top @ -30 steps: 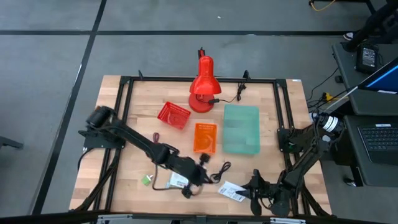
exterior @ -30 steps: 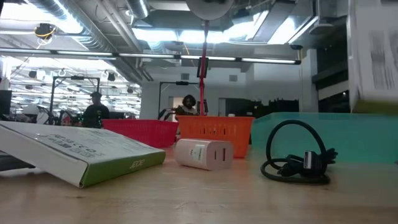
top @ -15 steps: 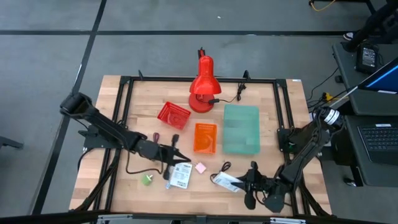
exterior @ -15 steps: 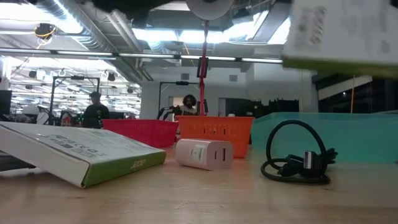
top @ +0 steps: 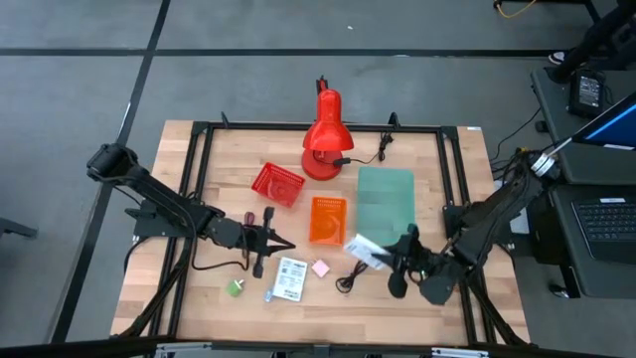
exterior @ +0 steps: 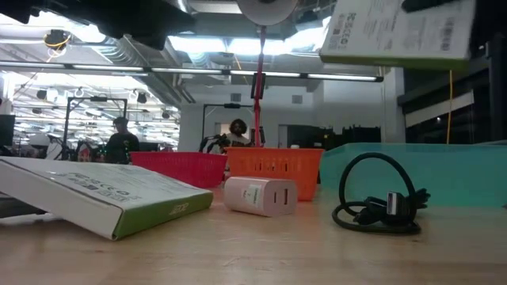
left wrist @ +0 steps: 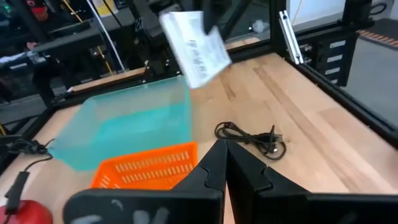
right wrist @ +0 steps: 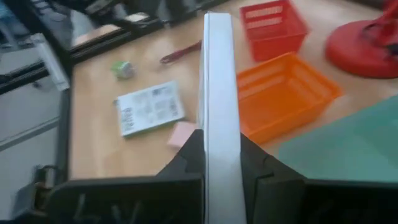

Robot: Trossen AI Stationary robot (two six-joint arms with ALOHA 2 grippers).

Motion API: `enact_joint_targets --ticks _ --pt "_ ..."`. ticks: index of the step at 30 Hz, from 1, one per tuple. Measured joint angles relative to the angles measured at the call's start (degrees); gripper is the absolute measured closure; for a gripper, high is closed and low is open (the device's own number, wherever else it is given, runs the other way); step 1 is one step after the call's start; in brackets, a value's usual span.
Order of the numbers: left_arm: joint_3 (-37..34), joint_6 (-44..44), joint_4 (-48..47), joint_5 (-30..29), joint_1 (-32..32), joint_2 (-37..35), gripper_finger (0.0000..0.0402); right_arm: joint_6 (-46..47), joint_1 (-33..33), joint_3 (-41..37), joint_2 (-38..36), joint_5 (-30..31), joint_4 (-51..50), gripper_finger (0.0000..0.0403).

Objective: Pick and place items into bin
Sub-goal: Put the white card reader box into the light blue bin

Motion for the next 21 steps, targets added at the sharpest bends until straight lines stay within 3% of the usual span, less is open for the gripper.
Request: enact_joint_targets --ticks 6,10,15,21 --pt "0.0 2.35 0.14 -0.57 0.16 0.0 0.04 4.65 -4.17 -0.03 -5.29 0.07 -11.41 0.0377" --pt "0.04 2.1 -1.4 2.09 1.46 -0.16 0.04 7.58 -6.48 -1.02 -7.53 0.07 -16.94 0.0377" --pt "0.04 -0.28 -2.49 5.69 4.08 -0.24 0.04 7.6 -9.39 -3.2 -9.45 -0.7 -17.53 0.0377" --pt "0.04 -0.03 -2.42 6.06 5.82 -0.24 0.04 9.11 -13.53 -7.74 -11.66 -5.0 -17.45 0.0377"
